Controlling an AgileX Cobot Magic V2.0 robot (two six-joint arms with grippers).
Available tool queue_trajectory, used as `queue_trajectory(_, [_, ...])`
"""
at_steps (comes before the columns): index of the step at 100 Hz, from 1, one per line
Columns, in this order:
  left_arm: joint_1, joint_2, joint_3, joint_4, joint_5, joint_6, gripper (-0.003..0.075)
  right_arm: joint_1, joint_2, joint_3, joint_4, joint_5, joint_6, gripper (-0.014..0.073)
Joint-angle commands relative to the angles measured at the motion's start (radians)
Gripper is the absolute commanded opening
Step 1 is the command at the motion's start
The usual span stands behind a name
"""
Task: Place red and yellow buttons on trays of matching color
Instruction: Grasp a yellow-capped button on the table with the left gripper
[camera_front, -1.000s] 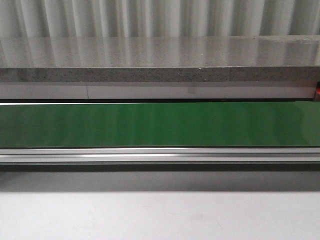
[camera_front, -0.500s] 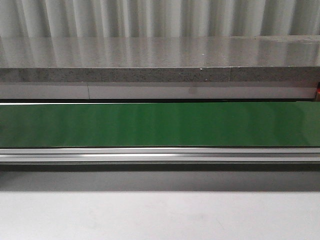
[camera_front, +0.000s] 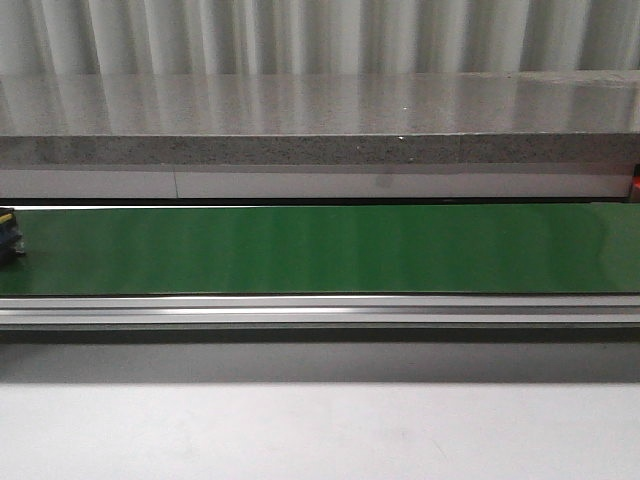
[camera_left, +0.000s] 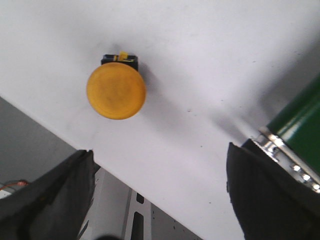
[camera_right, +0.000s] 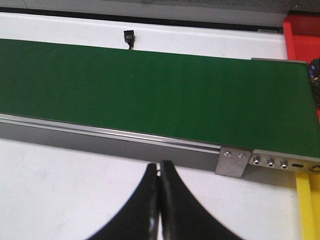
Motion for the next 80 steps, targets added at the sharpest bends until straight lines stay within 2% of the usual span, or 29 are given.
queue_trajectory(1, [0.005,-0.006,-0.019,0.01,-0.011,-0.013,0.0526,0.001,0.004,-0.024,0.006,-0.06,-0.01,-0.0067])
queue_trajectory(39, [0.005,0.12,-0.019,0.05,-0.04,-0.013,0.0526,0.001,0.004,-0.024,0.006,-0.06,-0.01,-0.0067])
queue_trajectory(62, [0.005,0.143,-0.019,0.049,-0.127,-0.013,0.0525,0.001,0.004,-0.024,0.006,-0.06,-0.01,-0.0067])
queue_trajectory(80, [0.005,0.145,-0.019,0.049,-0.161,-0.013,0.0443,0.001,0.004,-0.024,0.006,-0.06,-0.01,-0.0067])
